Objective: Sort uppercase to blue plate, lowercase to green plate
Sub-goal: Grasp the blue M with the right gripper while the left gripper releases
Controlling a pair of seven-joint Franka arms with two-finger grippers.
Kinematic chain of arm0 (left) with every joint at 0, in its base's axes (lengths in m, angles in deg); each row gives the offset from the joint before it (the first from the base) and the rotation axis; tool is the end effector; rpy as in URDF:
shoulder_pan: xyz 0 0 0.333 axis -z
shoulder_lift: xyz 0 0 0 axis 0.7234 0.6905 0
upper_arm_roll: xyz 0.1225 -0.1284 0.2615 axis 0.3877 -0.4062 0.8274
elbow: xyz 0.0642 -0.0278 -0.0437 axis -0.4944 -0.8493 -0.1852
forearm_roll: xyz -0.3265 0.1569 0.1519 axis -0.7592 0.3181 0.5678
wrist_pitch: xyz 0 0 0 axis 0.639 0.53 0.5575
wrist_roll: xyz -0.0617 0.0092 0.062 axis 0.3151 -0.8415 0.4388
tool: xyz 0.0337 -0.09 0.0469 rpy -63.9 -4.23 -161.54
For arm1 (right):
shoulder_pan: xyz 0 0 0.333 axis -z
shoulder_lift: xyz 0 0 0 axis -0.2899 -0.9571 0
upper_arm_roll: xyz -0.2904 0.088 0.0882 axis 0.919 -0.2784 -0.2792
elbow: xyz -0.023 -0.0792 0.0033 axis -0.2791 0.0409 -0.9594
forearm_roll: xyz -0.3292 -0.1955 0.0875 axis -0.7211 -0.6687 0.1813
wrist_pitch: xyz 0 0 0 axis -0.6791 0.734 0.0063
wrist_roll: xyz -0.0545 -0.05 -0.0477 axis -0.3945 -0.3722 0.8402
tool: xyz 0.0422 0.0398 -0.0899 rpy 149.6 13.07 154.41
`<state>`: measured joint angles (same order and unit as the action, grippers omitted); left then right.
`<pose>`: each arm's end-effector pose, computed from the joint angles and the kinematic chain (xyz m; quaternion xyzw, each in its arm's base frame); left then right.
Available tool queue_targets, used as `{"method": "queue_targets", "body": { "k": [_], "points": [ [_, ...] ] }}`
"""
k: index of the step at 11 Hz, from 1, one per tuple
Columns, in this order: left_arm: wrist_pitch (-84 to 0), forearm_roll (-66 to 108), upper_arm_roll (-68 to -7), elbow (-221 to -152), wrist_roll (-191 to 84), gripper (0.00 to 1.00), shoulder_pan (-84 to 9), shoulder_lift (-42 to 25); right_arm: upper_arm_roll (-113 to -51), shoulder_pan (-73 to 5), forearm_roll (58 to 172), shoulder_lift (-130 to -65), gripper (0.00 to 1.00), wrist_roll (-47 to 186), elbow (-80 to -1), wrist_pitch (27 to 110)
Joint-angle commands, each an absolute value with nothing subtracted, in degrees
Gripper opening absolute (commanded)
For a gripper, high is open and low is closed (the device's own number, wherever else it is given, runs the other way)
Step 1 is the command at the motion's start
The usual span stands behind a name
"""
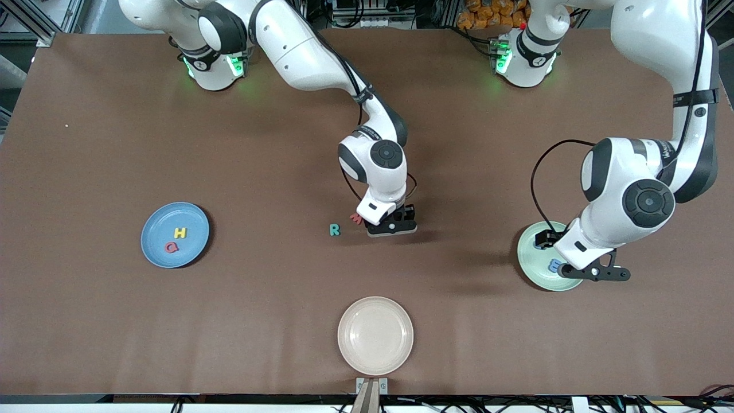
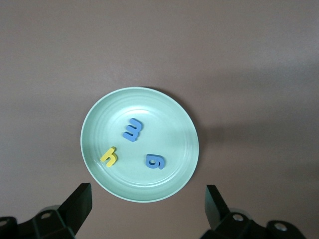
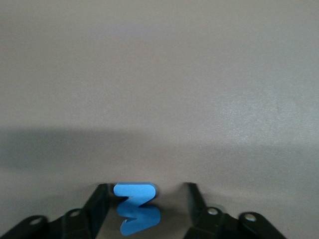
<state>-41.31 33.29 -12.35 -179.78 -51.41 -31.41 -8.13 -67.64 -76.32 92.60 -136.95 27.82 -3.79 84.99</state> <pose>0.6663 -0.1000 0.3624 -0.9970 0.0512 0.0108 0.0563 0.5364 0.5749 0.1787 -0.9943 -0.0476 -0.0936 0.0187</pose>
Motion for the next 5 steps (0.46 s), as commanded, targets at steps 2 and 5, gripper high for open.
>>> {"method": "queue_targets", "body": {
  "k": [2,5],
  "points": [
    [-40.17,33.76,-12.67,-180.16,-50.73,1.00,-31.74,-10.69,-67.30,-76.44,93.76,-137.95,0.00,27.16,-2.37,84.33],
    [-40.17,33.76,-12.76,-180.25,-50.20,1.00,-31.57,-12.01,-67.30,-76.09,93.85,-137.33,0.00,27.25,-2.37,83.11]
  ]
}}
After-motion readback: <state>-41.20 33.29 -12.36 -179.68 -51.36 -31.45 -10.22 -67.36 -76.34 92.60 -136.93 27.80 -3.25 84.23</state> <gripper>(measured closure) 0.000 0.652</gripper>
